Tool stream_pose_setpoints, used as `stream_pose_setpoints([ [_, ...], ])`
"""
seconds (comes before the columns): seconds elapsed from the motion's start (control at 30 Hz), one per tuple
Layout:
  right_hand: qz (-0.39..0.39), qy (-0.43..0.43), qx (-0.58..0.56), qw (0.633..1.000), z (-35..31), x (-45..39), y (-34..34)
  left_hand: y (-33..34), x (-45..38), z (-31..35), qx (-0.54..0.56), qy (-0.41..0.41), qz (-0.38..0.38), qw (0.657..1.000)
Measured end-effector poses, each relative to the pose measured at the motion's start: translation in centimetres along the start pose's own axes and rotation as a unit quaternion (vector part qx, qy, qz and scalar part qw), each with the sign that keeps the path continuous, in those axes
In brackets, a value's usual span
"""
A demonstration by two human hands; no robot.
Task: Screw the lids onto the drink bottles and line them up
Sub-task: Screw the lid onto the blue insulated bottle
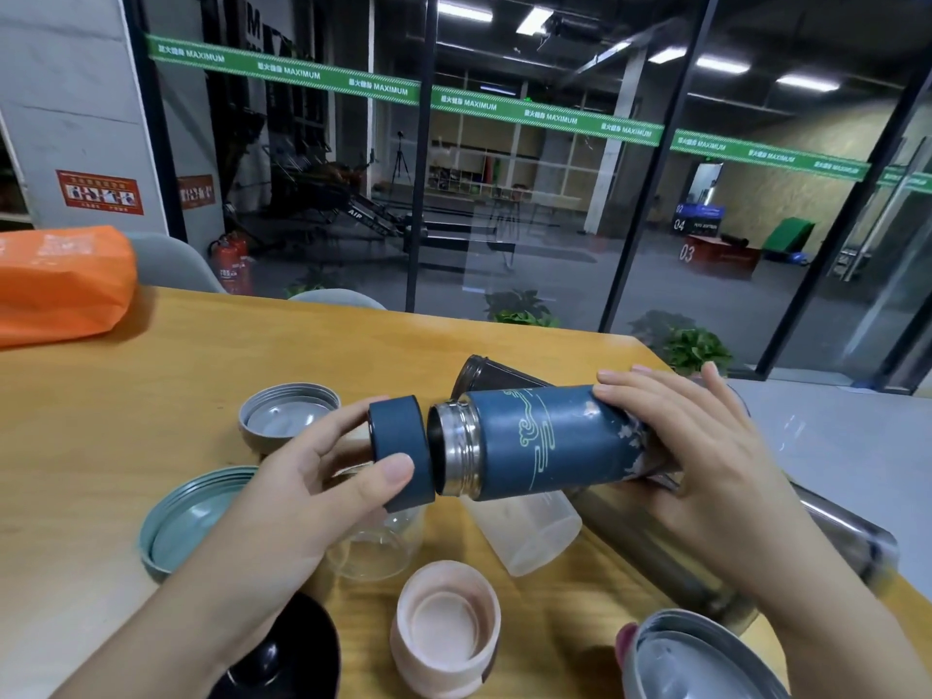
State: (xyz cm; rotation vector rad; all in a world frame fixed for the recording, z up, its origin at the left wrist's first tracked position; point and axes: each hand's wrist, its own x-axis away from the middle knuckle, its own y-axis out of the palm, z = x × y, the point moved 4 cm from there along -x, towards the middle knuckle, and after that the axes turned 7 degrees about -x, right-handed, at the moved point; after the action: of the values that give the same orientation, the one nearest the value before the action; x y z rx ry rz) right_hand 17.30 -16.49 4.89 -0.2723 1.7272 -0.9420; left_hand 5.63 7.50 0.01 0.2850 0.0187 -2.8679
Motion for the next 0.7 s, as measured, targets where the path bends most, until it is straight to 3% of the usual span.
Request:
stream_pose_setpoints([
  [0.27,-0.011,-0.005,-0.024,1.000,-0.41,0.04,0.64,0.25,0.14,0.39,-0.021,-0.005,-0.019,1.000],
  [0.7,-0.012,-0.019,-0.025,0.999,-0.33,0.16,0.94,-0.08,-0.05,0.22,-0.045,-0.023,0.042,0.998],
])
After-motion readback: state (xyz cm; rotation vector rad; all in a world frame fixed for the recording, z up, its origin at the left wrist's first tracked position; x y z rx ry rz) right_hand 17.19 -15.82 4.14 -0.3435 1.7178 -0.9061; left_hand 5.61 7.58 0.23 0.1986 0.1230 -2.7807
